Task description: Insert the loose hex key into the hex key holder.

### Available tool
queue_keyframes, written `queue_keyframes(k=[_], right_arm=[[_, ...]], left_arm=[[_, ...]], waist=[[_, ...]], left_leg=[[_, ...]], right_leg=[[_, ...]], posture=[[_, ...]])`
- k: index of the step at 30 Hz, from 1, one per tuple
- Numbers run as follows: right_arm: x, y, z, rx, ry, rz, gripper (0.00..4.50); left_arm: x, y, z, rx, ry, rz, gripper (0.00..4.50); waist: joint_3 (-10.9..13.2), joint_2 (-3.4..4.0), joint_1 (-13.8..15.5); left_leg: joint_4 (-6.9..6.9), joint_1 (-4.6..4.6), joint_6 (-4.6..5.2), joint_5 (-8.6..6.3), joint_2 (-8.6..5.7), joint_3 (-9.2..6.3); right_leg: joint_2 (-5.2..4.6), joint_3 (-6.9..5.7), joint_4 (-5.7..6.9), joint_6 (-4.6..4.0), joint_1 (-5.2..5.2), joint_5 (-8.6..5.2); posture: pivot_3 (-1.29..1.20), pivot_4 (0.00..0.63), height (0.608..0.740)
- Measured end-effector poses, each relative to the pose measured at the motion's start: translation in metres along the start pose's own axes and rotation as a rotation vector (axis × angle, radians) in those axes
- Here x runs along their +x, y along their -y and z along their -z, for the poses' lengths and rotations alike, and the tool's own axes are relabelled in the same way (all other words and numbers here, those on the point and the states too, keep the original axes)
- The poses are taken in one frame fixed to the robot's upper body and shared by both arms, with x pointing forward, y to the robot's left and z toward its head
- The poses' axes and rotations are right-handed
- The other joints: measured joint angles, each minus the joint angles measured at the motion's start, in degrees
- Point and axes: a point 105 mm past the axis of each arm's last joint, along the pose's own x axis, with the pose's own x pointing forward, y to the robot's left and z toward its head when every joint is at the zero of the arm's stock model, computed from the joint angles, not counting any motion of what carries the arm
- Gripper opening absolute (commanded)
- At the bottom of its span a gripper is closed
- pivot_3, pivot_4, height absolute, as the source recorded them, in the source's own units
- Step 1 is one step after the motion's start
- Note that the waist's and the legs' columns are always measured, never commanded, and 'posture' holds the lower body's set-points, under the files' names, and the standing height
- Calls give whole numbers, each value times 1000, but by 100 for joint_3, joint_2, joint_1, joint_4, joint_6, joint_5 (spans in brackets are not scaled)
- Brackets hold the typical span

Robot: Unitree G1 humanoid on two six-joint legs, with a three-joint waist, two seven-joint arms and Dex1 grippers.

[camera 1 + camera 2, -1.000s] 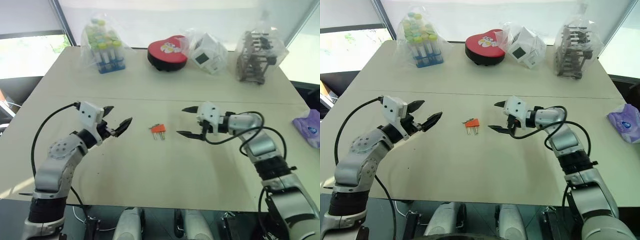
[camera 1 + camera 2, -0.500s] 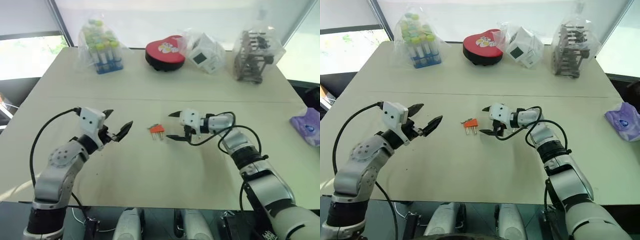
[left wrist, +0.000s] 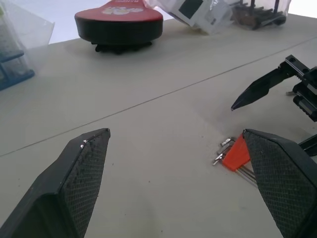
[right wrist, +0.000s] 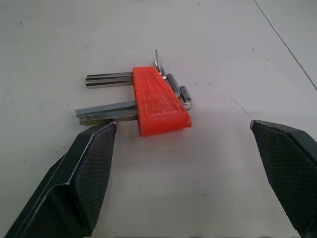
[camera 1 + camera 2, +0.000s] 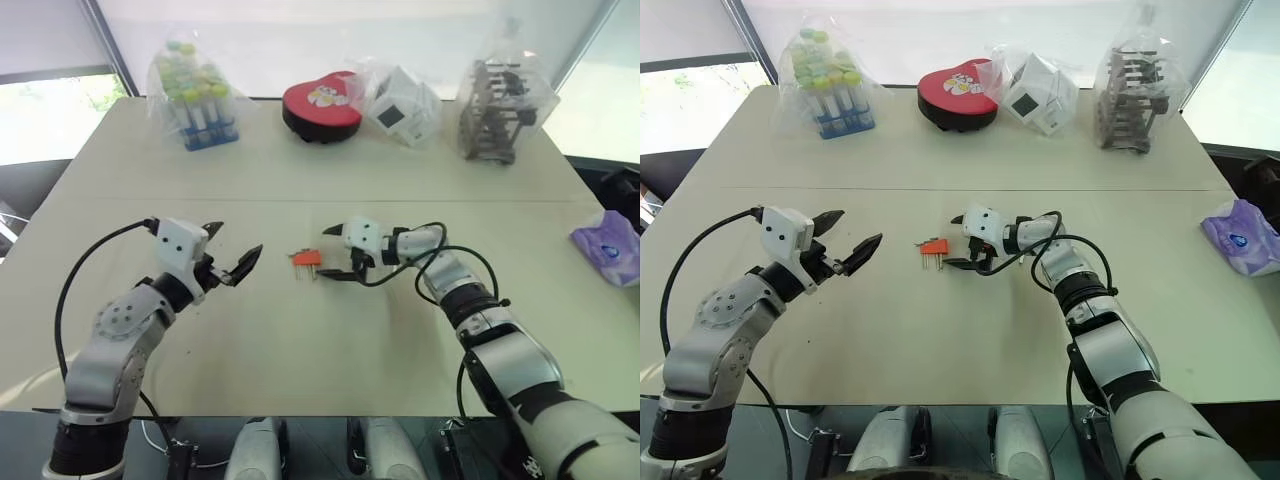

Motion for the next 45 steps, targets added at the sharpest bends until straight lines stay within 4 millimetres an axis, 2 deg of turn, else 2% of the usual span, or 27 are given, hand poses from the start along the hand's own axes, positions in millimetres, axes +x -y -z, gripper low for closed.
queue_keyframes(k=[13,16,18,21,22,25,29,31,33,36,38,42,45], right_arm=[[15,-4,-2,93,-4,-24,4500],[17,-4,-2,99,-3,-31,3647],[20,-8,-2,103,0,-47,2718],[23,-11,-3,95,5,-61,1075],[24,-11,-4,92,4,-61,983],[23,-10,-4,67,5,-53,983],[19,-6,-4,-48,3,4,983],[8,2,-5,-174,-1,87,983],[-18,15,-8,-394,-21,207,983],[-56,31,-32,-685,6,358,983],[-69,31,-54,-837,67,420,983],[-77,12,-81,-1017,195,487,983],[-78,3,-91,-1083,242,499,983]], left_arm=[[0,0,-3,9,8,-14,4470],[0,-1,-3,9,8,-16,4500],[0,-1,-3,9,8,-17,4500],[0,0,-2,10,7,-16,4500],[0,0,-2,10,7,-16,4500],[1,1,-2,9,6,-14,4500],[5,6,-3,-14,23,-2,4500],[10,6,-9,-32,46,6,4500],[19,6,-18,-77,77,26,4500],[26,0,-32,-133,120,51,4500],[30,3,-43,-171,155,106,4500],[36,13,-59,-224,188,240,4500],[35,18,-58,-253,164,315,4500]], waist=[[-1,2,-13],[-1,2,-19],[-2,2,-28],[-2,3,-33],[-2,3,-31],[-2,3,-22],[-2,3,13],[0,5,61],[4,9,135],[5,6,122],[7,4,44],[7,4,-7],[8,3,-1]], left_leg=[[-6,10,0,0,2,1],[-6,12,0,0,2,2],[-6,15,0,0,3,2],[-6,18,0,0,3,1],[-6,18,-1,0,3,0],[-6,18,-1,0,3,0],[-5,16,-1,0,1,0],[-3,12,-2,1,-4,-1],[5,-5,-2,1,-10,-3],[7,-23,-4,2,-13,2],[3,-20,-34,19,-8,0],[-10,-3,-50,28,-1,1],[-10,1,-66,37,0,0]], right_leg=[[0,1,1,0,3,0],[0,1,1,-1,5,0],[0,1,1,-1,8,0],[0,1,2,-3,11,1],[0,1,2,-3,12,1],[0,1,2,-3,13,1],[-3,1,2,-3,13,1],[-10,0,-1,-3,13,1],[-16,0,-7,-2,7,0],[-16,2,-14,1,-7,2],[-8,1,-12,4,-8,1],[3,1,-2,3,-8,1],[4,2,-2,2,-4,0]], posture=[[0,150,740],[0,150,740],[0,150,740],[0,150,740],[0,150,740],[0,150,740],[0,150,740],[0,150,740],[0,150,740],[0,150,740],[0,150,740],[0,150,740],[0,150,740]])
